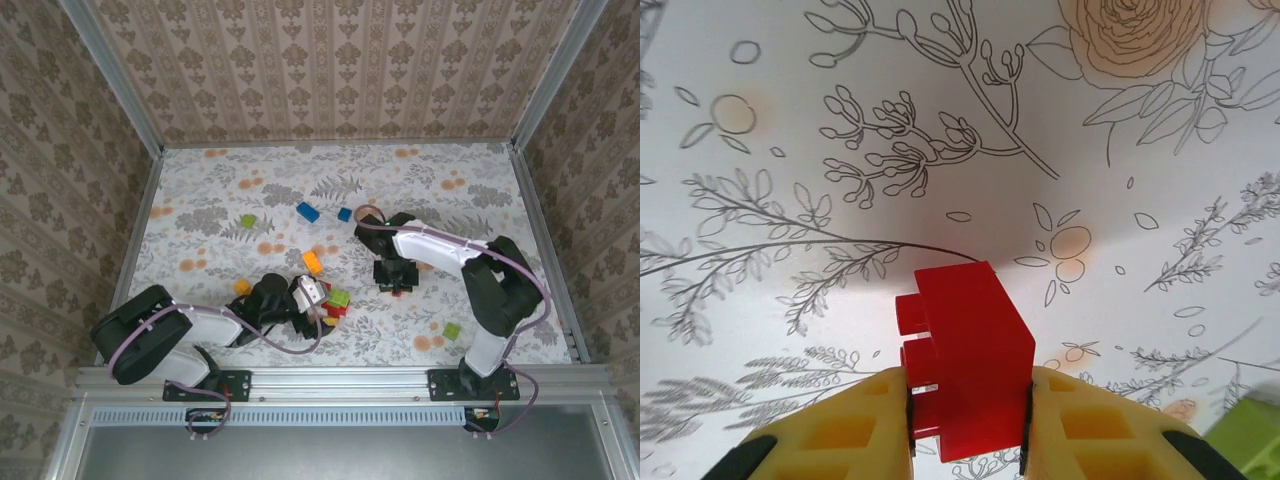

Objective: Assemble a carrot with lego

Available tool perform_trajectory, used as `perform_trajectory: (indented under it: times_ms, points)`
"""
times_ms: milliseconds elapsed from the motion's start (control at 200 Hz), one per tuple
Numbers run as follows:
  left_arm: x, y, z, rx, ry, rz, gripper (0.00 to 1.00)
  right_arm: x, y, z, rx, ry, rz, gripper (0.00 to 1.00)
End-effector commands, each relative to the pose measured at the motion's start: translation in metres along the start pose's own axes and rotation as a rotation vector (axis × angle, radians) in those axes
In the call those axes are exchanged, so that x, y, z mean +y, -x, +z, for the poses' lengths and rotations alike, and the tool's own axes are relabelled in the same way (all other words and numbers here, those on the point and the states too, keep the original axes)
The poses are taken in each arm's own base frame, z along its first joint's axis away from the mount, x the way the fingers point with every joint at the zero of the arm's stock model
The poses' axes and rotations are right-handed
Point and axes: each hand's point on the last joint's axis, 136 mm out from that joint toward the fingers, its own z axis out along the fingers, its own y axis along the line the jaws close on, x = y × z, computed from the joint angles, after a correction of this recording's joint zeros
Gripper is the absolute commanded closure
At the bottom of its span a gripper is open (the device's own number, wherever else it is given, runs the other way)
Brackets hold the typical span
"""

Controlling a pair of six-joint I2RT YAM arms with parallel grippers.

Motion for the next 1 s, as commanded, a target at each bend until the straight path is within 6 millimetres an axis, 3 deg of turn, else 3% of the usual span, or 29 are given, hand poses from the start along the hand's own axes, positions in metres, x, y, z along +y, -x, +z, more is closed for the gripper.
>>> perform_trajectory:
  times_ms: [0,165,355,785,990]
  points:
    - [-0.004,0.008,0.002,-0.018,-0.021,0.027,0.03,0.019,-0.004,-0.004,0.026,0.204,-0.030,0.72]
    - [-0.005,0.013,-0.004,-0.046,-0.016,0.036,0.02,0.027,-0.008,0.016,0.079,0.367,0.006,0.72]
    - [-0.006,0.016,-0.008,-0.066,-0.017,0.038,0.02,0.017,-0.013,0.036,0.109,0.371,0.027,0.72]
    - [-0.005,0.014,-0.006,-0.055,-0.016,0.033,0.02,-0.013,-0.017,0.035,0.103,0.406,0.091,0.72]
    - [-0.004,0.015,-0.006,-0.055,-0.014,0.032,0.02,-0.024,-0.022,0.040,0.119,0.417,0.109,0.62]
